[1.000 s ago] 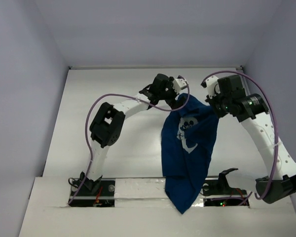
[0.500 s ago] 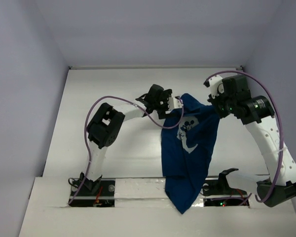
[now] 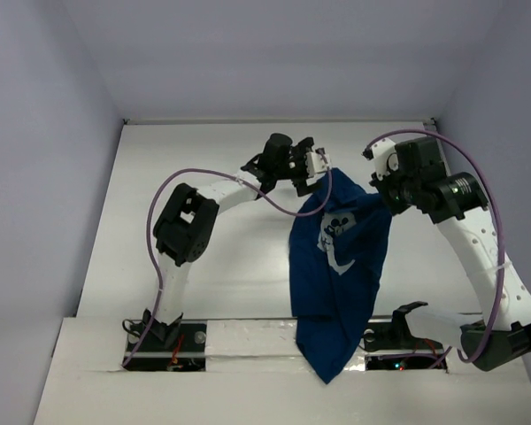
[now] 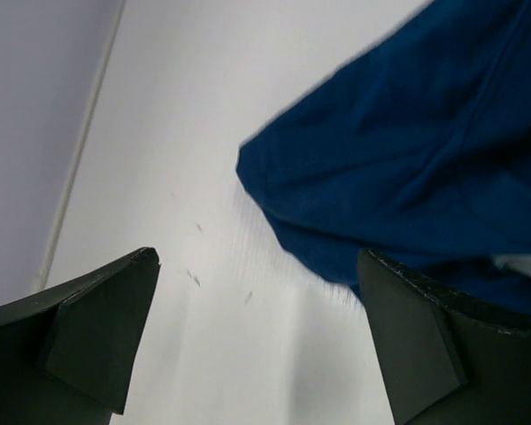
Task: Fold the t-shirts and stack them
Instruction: Flatten out the tshirt
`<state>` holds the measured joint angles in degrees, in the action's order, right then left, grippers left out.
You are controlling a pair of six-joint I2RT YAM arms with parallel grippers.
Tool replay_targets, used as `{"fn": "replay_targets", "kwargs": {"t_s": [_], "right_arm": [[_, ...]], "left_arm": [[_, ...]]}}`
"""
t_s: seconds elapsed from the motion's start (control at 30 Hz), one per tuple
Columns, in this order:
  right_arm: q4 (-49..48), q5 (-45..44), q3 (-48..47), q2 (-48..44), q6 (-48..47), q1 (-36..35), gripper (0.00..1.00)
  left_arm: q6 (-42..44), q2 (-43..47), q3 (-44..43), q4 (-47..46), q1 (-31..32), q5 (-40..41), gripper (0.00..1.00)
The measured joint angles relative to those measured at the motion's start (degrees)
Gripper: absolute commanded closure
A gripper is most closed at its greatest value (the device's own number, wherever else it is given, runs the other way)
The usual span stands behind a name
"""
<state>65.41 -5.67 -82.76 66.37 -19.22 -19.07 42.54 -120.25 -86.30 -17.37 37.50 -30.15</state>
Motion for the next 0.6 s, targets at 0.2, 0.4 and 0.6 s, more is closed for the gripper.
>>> {"fn": "replay_targets", "kwargs": {"t_s": [0.2,0.4,0.6], "right_arm": [[-0.13,0.85,0.28,0.13,0.15,0.0,1.0],[-0.11,1.4,0.2,0.13,0.17,0.0,1.0],[0.15,1.64,-0.55,0.13,0.2,0.0,1.0]], "left_arm": [[-2.62,-0.46,-6.32,1.86,0.35,-5.68,0.06],[-3.93,-4.98,-10.71,5.14,1.64,-7.5,0.06],[-6.45,-13.77,-22.93,14.1,3.04,-6.32,0.05]]}}
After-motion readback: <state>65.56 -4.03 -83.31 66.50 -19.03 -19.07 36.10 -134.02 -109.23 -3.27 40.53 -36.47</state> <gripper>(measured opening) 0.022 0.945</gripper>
